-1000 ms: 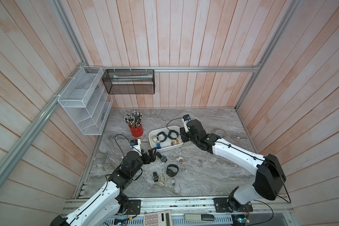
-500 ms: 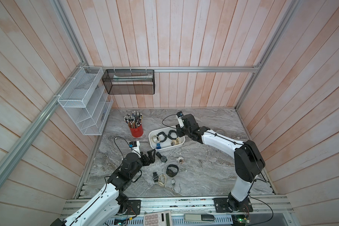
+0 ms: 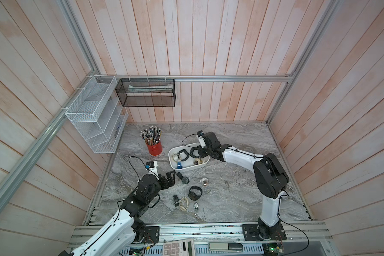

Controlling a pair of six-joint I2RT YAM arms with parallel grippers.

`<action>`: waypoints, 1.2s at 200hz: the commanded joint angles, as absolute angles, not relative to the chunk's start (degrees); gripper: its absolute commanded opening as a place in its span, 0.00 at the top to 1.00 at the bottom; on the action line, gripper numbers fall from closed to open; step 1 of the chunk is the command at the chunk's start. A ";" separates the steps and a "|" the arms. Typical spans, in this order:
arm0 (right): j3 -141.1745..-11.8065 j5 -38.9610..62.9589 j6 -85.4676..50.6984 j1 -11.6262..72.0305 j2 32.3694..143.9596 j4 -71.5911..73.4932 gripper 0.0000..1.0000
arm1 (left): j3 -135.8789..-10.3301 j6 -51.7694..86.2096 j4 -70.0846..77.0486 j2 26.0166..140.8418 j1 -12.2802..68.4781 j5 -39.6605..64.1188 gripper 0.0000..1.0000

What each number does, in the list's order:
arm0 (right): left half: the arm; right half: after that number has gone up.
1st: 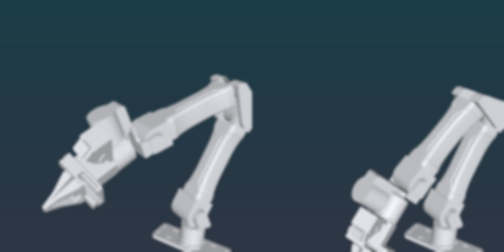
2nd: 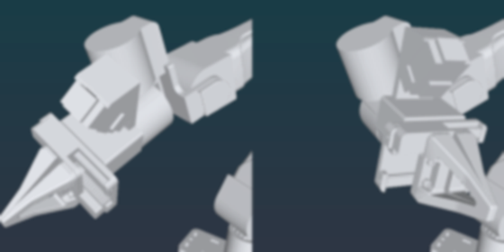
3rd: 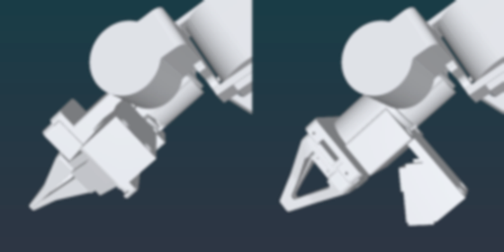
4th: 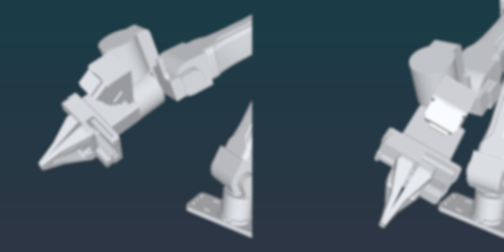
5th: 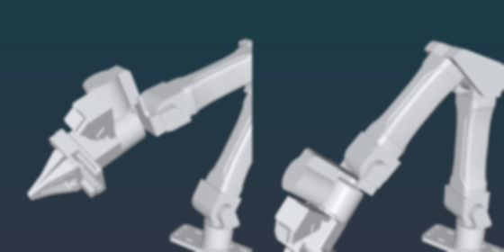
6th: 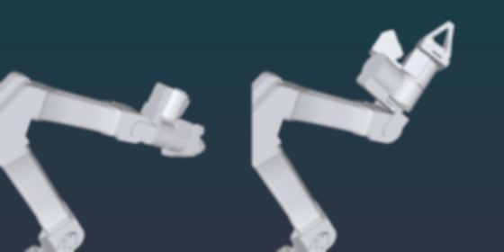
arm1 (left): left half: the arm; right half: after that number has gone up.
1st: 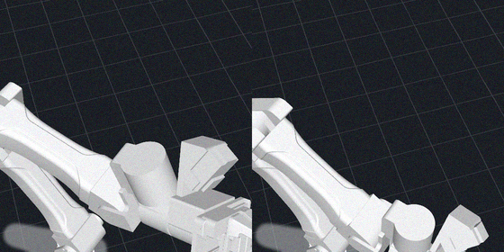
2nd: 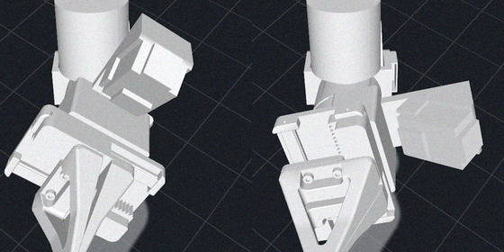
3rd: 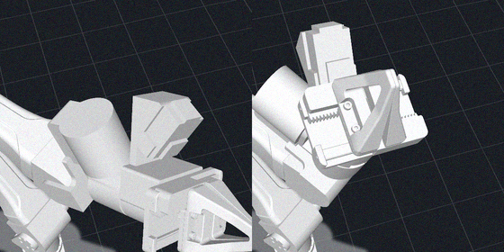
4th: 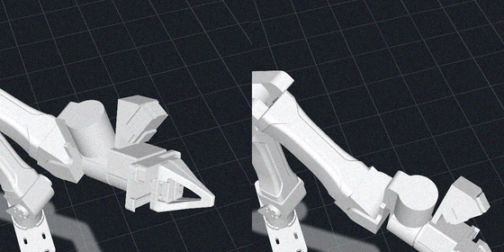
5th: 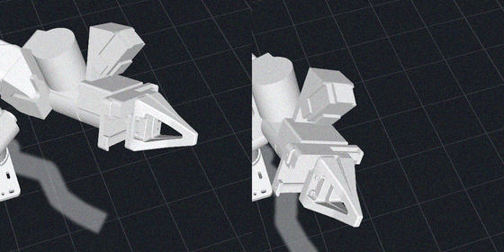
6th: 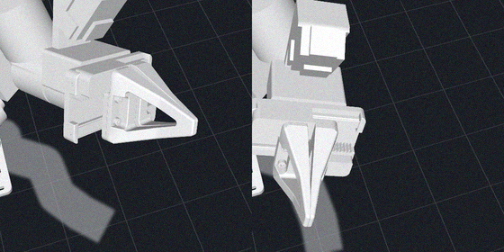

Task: Put the watch into the storage box
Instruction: Place the watch in the storage box.

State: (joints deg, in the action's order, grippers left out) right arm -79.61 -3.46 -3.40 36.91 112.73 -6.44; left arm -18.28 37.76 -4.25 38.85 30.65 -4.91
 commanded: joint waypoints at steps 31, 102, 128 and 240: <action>-82.97 -1.09 -3.74 36.49 111.58 -8.40 0.46 | -18.68 37.79 -5.27 38.91 30.39 -5.19 0.01; -62.62 0.14 -9.23 35.92 89.80 0.04 0.18 | -18.60 37.68 -3.71 40.07 30.34 -4.10 0.00; -47.34 0.02 -12.77 35.90 79.73 11.78 0.13 | -18.50 37.70 -3.70 40.99 30.40 -3.54 0.00; -45.40 -3.95 -15.73 35.89 77.13 14.40 0.13 | -21.10 42.26 -21.30 33.67 30.42 0.46 0.05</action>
State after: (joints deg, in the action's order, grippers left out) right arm -43.81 -2.33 -14.83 36.05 77.12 12.43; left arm -18.50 41.32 -15.29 33.82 30.65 -1.02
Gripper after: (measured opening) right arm 0.874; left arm 0.959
